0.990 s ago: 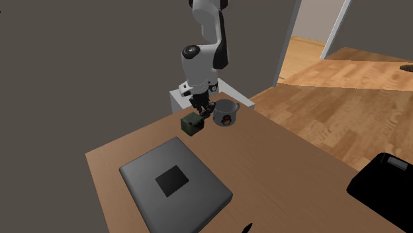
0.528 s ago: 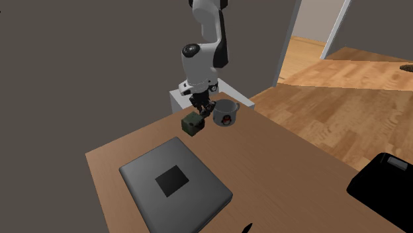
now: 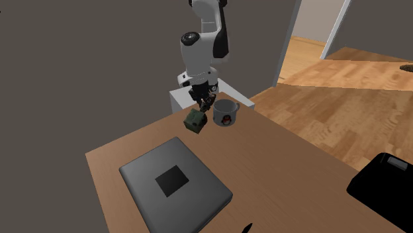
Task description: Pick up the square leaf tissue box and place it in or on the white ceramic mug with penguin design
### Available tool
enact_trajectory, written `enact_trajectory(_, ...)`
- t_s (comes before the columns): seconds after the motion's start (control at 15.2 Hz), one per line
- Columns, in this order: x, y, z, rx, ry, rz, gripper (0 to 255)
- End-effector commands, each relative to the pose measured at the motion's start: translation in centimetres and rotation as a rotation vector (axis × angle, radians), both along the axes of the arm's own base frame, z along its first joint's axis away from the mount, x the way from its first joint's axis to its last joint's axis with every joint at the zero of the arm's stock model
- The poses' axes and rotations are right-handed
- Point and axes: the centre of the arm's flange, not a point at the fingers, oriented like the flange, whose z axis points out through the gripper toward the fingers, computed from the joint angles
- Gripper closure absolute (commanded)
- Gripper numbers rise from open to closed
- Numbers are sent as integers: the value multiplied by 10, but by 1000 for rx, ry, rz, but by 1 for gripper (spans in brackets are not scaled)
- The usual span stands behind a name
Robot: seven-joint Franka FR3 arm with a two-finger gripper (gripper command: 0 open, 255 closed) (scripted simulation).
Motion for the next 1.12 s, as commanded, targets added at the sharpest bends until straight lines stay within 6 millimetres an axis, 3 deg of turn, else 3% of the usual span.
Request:
enact_trajectory(0.0, 0, 0, 12, 0, 0, 0, 255)
enact_trajectory(1.06, 0, 0, 96, 0, 0, 0, 255)
